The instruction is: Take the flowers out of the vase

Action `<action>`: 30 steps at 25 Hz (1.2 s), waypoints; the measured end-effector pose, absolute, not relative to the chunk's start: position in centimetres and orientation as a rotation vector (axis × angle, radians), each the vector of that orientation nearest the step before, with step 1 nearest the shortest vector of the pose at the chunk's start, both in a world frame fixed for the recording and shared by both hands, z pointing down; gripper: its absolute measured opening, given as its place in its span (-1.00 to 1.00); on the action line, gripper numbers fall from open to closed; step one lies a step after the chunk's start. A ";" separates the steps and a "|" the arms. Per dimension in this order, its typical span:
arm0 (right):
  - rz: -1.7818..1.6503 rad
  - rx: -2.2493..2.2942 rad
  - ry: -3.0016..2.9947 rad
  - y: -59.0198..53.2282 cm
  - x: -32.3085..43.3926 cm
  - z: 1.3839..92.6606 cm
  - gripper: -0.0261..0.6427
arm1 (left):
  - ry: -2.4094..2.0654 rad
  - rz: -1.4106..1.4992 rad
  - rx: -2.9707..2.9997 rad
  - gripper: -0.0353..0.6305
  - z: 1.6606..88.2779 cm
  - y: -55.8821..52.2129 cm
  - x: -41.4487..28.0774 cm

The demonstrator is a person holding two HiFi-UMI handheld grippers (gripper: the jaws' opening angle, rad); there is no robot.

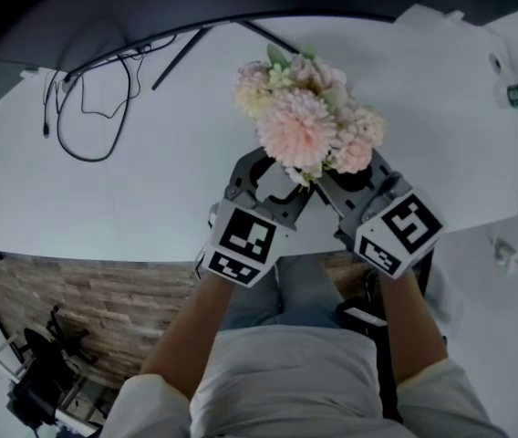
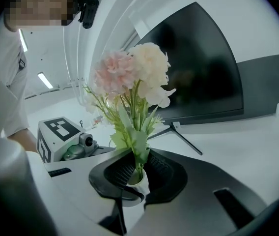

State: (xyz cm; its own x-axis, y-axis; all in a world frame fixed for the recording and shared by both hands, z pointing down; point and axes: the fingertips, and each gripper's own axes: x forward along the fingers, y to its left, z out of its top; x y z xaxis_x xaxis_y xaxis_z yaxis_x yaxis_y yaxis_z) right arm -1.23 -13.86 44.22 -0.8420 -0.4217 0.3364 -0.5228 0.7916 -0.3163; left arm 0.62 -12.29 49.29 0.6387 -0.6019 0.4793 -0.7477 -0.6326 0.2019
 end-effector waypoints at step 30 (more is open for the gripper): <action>0.570 0.805 -2.771 -13.9 0.5 41.2 -0.73 | -1.096 0.493 2.480 -0.18 49.5 -12.4 0.8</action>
